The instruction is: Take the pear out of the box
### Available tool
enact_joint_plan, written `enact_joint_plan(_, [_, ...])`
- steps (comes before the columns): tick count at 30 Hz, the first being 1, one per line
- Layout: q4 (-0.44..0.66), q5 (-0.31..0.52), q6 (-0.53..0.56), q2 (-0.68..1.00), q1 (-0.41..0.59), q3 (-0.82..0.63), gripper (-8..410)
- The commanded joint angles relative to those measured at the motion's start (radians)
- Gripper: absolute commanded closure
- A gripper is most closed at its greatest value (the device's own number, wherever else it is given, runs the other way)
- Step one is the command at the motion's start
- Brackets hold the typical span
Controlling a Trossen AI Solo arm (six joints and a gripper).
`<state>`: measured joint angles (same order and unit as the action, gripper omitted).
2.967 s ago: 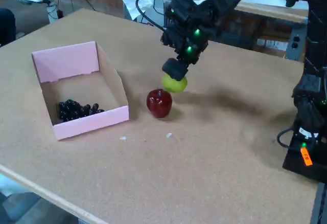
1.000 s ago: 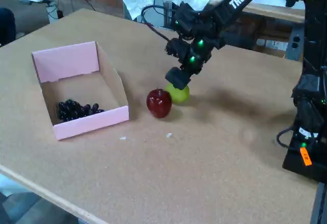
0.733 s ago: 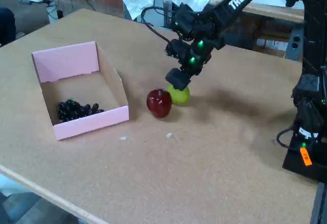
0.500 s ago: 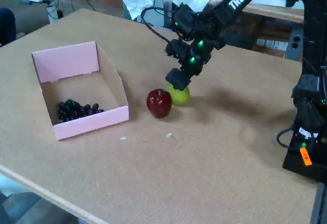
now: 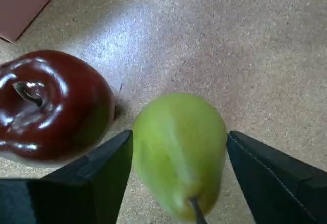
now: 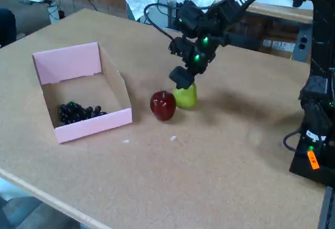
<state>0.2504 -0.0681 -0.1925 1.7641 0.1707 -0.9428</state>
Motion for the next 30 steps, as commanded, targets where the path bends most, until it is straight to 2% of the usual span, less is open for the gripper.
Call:
enact_joint_plan(1, [0.029, -0.005, -0.012, -0.004, 0.0, -0.016, 140])
enact_joint_plan(10, [0.095, -0.004, -0.018, -0.024, 0.0, -0.06, 140])
enact_joint_plan(24, [0.465, 0.001, -0.011, -0.082, 0.0, -0.248, 140])
enact_joint_plan(30, [0.596, 0.006, 0.017, -0.13, 0.0, -0.264, 140])
